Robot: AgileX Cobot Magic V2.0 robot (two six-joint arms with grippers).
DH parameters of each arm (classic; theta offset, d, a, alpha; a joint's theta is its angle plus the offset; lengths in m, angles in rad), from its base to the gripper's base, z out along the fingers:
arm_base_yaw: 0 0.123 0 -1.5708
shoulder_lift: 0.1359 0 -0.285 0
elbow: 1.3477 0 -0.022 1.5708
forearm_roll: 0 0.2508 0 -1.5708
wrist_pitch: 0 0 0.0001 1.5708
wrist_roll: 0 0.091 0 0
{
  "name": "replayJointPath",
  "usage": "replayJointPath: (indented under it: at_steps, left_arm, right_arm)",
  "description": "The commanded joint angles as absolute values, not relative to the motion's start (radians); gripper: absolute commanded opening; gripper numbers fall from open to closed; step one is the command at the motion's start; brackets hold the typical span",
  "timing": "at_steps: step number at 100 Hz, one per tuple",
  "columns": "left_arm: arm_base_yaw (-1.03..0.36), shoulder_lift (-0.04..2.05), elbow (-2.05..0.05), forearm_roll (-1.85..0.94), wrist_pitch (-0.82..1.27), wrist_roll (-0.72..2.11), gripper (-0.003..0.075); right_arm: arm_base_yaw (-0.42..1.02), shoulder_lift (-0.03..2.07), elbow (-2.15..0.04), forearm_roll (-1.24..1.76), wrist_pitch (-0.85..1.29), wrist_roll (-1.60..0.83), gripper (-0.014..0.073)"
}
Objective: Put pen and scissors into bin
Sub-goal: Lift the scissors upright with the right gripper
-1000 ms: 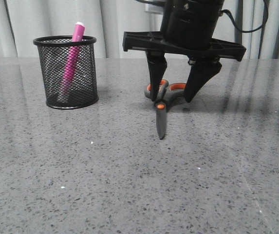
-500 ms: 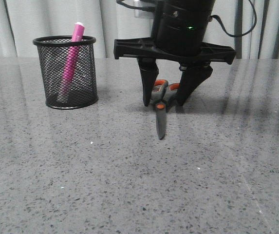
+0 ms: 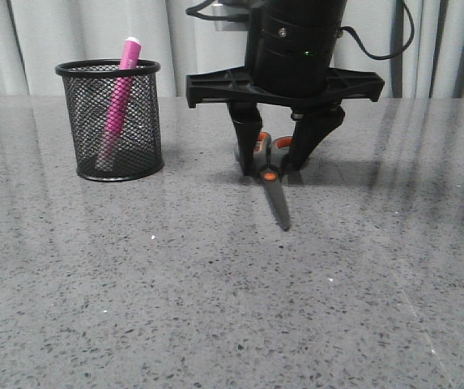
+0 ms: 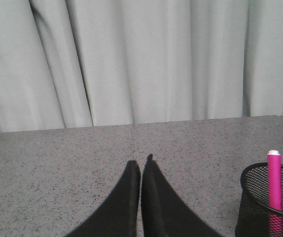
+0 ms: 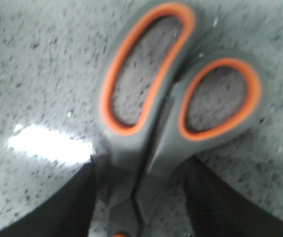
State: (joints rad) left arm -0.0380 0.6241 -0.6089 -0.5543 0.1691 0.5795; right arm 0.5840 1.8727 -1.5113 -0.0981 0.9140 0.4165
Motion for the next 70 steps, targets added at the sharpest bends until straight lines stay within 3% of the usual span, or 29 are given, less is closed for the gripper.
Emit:
replayJointPath:
  at_steps: [1, 30, 55, 70]
  left_arm:
    - [-0.036, 0.622, -0.635, -0.568, 0.096, 0.567, -0.0022]
    - [-0.036, 0.622, -0.635, -0.568, 0.095, 0.567, -0.0022]
    - [-0.036, 0.622, -0.635, -0.568, 0.095, 0.567, -0.0022]
    - [-0.036, 0.622, -0.635, -0.568, 0.095, 0.567, -0.0022]
  right_arm:
    - [0.582, 1.854, -1.523, -0.117, 0.897, 0.422, 0.0263]
    - [0.582, 1.854, -1.523, -0.165, 0.915, 0.422, -0.0075]
    - [0.582, 1.764, -1.505, -0.206, 0.866, 0.426, -0.0075]
    - [0.582, 1.629, -1.392, -0.208, 0.654, 0.461, -0.0075]
